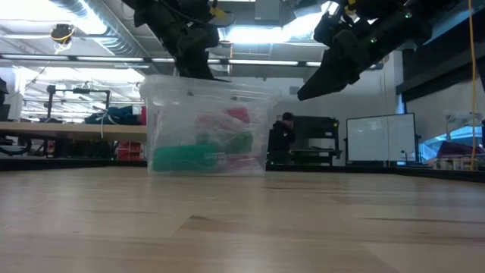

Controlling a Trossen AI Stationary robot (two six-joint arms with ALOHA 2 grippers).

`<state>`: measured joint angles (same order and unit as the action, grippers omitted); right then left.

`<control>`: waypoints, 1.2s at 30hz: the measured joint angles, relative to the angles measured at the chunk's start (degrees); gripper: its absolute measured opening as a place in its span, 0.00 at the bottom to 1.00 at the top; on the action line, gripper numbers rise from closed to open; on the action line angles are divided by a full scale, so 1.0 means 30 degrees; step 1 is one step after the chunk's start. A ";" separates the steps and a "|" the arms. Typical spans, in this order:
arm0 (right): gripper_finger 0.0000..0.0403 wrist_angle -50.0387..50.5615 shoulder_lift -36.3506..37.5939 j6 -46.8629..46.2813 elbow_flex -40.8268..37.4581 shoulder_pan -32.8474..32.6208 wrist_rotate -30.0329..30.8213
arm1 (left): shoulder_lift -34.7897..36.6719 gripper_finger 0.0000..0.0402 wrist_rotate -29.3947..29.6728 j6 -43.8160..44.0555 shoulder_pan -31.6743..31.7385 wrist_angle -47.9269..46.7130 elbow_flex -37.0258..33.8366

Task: Roll bandage
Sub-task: Close the transparent container

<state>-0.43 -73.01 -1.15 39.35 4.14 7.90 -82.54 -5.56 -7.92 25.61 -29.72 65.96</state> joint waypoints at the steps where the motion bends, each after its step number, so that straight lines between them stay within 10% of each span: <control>1: 0.37 -0.0017 0.0000 0.0002 0.0000 0.0000 0.0000 | -0.0079 0.10 0.0006 -0.0012 0.0000 0.0086 -0.0004; 36: 0.37 -0.0411 0.0066 0.0332 -0.0007 0.0000 0.0149 | 0.0353 0.08 0.1339 0.0006 -0.0393 -0.1371 -0.0027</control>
<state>-1.67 -72.82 -0.15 39.33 4.14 8.35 -81.48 -1.54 -7.90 24.43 -33.83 65.88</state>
